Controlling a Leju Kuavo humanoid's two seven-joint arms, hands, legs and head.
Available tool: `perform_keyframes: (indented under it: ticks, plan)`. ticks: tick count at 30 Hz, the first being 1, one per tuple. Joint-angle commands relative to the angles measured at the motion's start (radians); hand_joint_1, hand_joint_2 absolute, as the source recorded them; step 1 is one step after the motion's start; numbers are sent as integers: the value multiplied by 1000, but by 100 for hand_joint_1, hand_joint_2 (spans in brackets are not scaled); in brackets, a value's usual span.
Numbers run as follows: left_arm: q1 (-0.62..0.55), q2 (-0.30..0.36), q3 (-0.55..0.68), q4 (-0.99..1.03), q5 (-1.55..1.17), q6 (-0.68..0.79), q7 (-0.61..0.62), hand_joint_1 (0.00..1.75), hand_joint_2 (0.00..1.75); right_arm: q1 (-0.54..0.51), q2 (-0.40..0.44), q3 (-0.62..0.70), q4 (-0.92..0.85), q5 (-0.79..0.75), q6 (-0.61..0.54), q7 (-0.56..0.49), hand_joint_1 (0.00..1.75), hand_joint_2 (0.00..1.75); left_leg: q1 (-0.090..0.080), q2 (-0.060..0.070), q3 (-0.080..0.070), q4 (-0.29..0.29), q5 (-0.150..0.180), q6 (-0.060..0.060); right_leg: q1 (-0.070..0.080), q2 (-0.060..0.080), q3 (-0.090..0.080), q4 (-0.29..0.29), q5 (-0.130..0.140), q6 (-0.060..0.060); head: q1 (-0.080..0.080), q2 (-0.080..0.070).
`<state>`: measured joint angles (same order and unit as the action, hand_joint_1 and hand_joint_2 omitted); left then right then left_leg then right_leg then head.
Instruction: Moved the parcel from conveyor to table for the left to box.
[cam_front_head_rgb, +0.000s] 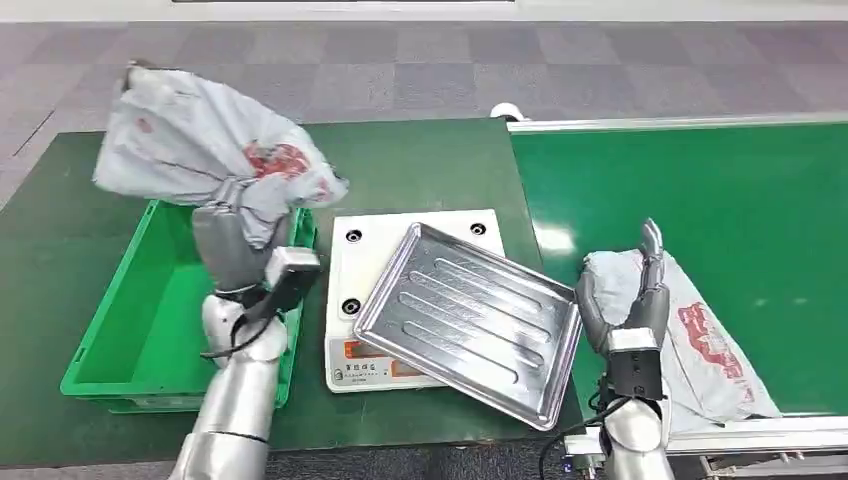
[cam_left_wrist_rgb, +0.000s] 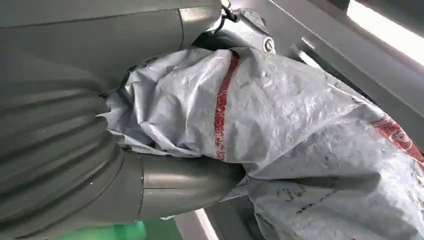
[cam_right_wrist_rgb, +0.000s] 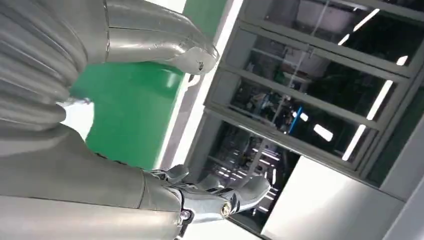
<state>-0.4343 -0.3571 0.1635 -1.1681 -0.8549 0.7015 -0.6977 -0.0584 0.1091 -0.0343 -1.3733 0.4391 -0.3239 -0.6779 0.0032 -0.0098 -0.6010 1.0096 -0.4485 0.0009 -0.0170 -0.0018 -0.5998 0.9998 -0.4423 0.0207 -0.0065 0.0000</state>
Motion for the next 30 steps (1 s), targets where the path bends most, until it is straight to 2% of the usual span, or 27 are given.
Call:
perform_keyframes:
  ticks: [1,2,5,9,12,14,15,18,19,24,25,30]
  plan:
    - [-56,71,342,251,-316,-3,241,175,175,38,-18,-28,-34,-2,-12,25,0,175,0,1,4,-2,0,-1,0,1,3,-2,0,-1,0,0]
    - [-56,97,297,287,-325,-3,319,175,175,35,-23,-35,-34,0,-3,27,0,175,0,1,6,-4,0,-1,0,0,6,-3,-1,-2,0,0]
    - [-18,161,179,310,-322,-3,455,175,175,27,-28,-51,-19,4,16,26,0,175,0,2,7,-5,1,0,0,1,6,-5,0,-2,0,0]
    - [-4,193,114,337,-294,-3,486,175,175,31,-31,-49,-8,0,19,17,0,175,-1,3,7,-4,0,-1,-1,2,6,-3,0,-2,1,0]
    - [37,234,-18,310,-201,-3,537,175,175,28,-27,-43,-2,5,29,9,0,175,-1,4,12,-6,-1,-2,-1,3,9,-4,0,-3,1,0]
    - [63,228,-10,248,-207,-3,554,175,175,24,-24,-39,-1,7,33,6,0,175,-1,6,15,-7,-1,-3,-1,5,12,-5,0,-4,1,0]
    - [101,199,45,139,-235,-3,540,0,175,19,-20,-32,0,10,36,6,0,175,-1,6,16,-6,-2,-2,-1,5,13,-3,-1,-3,1,0]
    - [126,150,154,47,-231,-3,447,0,175,15,-14,-24,1,11,38,6,0,175,-1,11,20,-7,-4,-4,-1,9,16,-4,-2,-5,1,0]
    - [133,121,205,4,-202,-3,382,0,175,14,-12,-22,2,11,39,7,0,175,-1,9,19,-7,-5,-4,-1,8,17,-3,-3,-5,1,0]
    - [150,100,217,-9,-143,-3,318,0,175,16,-10,-17,1,16,39,7,0,175,-1,8,22,-7,-5,-5,-1,7,17,-2,-5,-6,1,0]
    - [160,88,205,-36,-112,-3,288,0,0,14,-13,-17,2,16,39,7,0,175,0,10,22,-9,-5,-6,0,8,17,-5,-3,-7,0,0]
    - [164,82,169,-66,-2,-3,220,0,0,13,-21,-15,14,15,42,7,0,175,0,3,20,-6,-5,-5,0,2,17,-1,-7,-5,1,0]
